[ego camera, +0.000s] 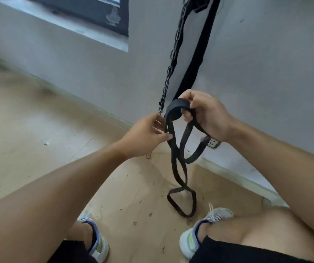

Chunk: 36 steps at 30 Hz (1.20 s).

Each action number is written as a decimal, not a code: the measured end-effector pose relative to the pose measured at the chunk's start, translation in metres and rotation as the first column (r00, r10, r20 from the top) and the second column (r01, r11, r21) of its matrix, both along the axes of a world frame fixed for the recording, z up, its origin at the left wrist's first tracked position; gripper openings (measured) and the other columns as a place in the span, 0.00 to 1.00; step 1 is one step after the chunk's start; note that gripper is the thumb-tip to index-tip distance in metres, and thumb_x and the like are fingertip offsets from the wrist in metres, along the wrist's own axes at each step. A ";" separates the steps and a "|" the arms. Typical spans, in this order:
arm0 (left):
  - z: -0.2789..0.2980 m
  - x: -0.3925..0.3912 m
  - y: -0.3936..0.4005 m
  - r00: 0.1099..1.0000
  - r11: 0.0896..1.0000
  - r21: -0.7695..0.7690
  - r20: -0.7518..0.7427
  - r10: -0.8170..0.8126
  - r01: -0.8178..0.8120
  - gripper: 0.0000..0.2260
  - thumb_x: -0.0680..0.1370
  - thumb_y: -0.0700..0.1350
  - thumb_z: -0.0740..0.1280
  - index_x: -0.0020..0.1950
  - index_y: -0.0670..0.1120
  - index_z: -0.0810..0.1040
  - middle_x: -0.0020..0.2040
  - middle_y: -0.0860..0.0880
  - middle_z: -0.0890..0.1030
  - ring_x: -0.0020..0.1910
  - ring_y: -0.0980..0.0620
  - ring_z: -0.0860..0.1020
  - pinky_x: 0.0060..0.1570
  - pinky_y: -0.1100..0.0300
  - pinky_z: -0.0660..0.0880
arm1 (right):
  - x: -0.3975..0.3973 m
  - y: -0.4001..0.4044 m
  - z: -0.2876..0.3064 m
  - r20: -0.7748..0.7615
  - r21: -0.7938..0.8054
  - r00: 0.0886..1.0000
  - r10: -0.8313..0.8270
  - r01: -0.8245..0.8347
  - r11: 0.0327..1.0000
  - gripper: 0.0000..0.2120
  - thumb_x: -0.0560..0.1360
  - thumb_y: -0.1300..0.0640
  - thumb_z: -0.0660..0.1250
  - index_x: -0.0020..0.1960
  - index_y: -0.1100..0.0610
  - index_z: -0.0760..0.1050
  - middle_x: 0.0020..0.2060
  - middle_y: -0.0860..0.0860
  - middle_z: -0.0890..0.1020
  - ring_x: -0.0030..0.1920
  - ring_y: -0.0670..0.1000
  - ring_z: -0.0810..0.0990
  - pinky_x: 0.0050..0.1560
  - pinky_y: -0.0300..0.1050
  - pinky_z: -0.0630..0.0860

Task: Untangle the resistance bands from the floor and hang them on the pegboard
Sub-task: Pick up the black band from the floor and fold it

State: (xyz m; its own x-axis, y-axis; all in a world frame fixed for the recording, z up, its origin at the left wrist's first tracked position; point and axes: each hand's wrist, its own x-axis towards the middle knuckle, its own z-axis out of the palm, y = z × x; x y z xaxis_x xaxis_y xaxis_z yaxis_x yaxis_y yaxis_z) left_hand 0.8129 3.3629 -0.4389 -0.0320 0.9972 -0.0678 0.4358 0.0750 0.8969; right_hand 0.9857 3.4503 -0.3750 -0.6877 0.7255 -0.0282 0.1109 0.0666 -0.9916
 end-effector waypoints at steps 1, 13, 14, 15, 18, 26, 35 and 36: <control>-0.002 -0.002 0.000 1.000 1.000 0.004 0.008 0.010 -0.010 0.10 0.77 0.49 0.75 0.56 0.50 0.80 0.52 0.54 0.85 0.52 0.58 0.83 0.57 0.55 0.80 | 0.003 0.002 -0.001 -0.074 -0.057 0.995 -0.063 0.058 0.997 0.09 0.70 0.61 0.55 0.44 0.59 0.73 0.29 0.50 0.72 0.32 0.48 0.68 0.38 0.43 0.67; -0.014 0.002 0.005 0.990 0.985 -0.163 -0.119 -0.072 0.052 0.03 0.77 0.47 0.73 0.49 0.49 0.84 0.50 0.53 0.86 0.52 0.54 0.83 0.63 0.49 0.78 | 0.010 0.002 0.003 -0.330 -0.162 0.944 -0.024 -0.031 0.986 0.12 0.69 0.61 0.53 0.43 0.58 0.75 0.27 0.51 0.70 0.32 0.51 0.65 0.38 0.45 0.68; -0.014 0.000 0.007 0.994 0.986 -0.164 -0.098 -0.051 0.034 0.03 0.78 0.46 0.72 0.47 0.47 0.83 0.48 0.51 0.86 0.50 0.54 0.84 0.61 0.48 0.78 | 0.014 0.008 0.001 -0.315 -0.145 0.947 -0.062 0.017 0.989 0.12 0.69 0.61 0.53 0.43 0.58 0.75 0.27 0.50 0.70 0.31 0.50 0.64 0.37 0.45 0.67; -0.014 -0.002 0.009 0.997 0.985 -0.173 -0.069 -0.026 0.014 0.04 0.79 0.45 0.70 0.47 0.46 0.82 0.47 0.50 0.86 0.49 0.54 0.84 0.60 0.48 0.79 | 0.019 0.015 -0.003 -0.274 -0.110 0.956 -0.106 0.078 0.991 0.11 0.70 0.61 0.53 0.42 0.57 0.74 0.26 0.49 0.69 0.31 0.50 0.64 0.36 0.44 0.65; -0.011 -0.013 0.013 0.995 0.985 -0.161 -0.095 0.043 -0.058 0.05 0.80 0.45 0.70 0.44 0.49 0.78 0.42 0.49 0.85 0.45 0.50 0.84 0.53 0.52 0.80 | 0.039 0.039 -0.023 -0.123 0.003 0.960 -0.252 0.254 0.967 0.08 0.75 0.55 0.59 0.38 0.54 0.72 0.27 0.47 0.66 0.30 0.48 0.63 0.36 0.44 0.62; -0.004 -0.030 0.022 0.966 0.969 0.084 -0.091 0.241 -0.233 0.12 0.69 0.46 0.82 0.36 0.50 0.79 0.28 0.54 0.73 0.28 0.56 0.68 0.34 0.60 0.65 | 0.067 0.046 -0.065 0.534 0.235 0.826 -0.182 0.062 0.970 0.23 0.65 0.42 0.81 0.44 0.57 0.76 0.34 0.51 0.76 0.34 0.50 0.73 0.38 0.49 0.70; -0.003 -0.017 0.023 0.978 0.979 0.053 -0.058 0.201 -0.198 0.10 0.67 0.43 0.83 0.41 0.45 0.84 0.38 0.44 0.85 0.35 0.52 0.79 0.40 0.54 0.76 | 0.058 0.034 -0.093 0.605 0.130 0.794 0.053 -0.165 0.978 0.07 0.75 0.61 0.77 0.51 0.55 0.83 0.45 0.48 0.88 0.48 0.43 0.86 0.60 0.46 0.81; -0.002 -0.015 0.023 0.979 0.979 0.059 -0.052 0.199 -0.196 0.09 0.67 0.43 0.83 0.41 0.46 0.84 0.37 0.46 0.85 0.34 0.53 0.80 0.41 0.55 0.77 | 0.053 0.030 -0.092 0.587 0.152 0.808 0.051 -0.171 0.974 0.08 0.75 0.61 0.77 0.53 0.54 0.83 0.47 0.48 0.88 0.50 0.43 0.86 0.62 0.46 0.81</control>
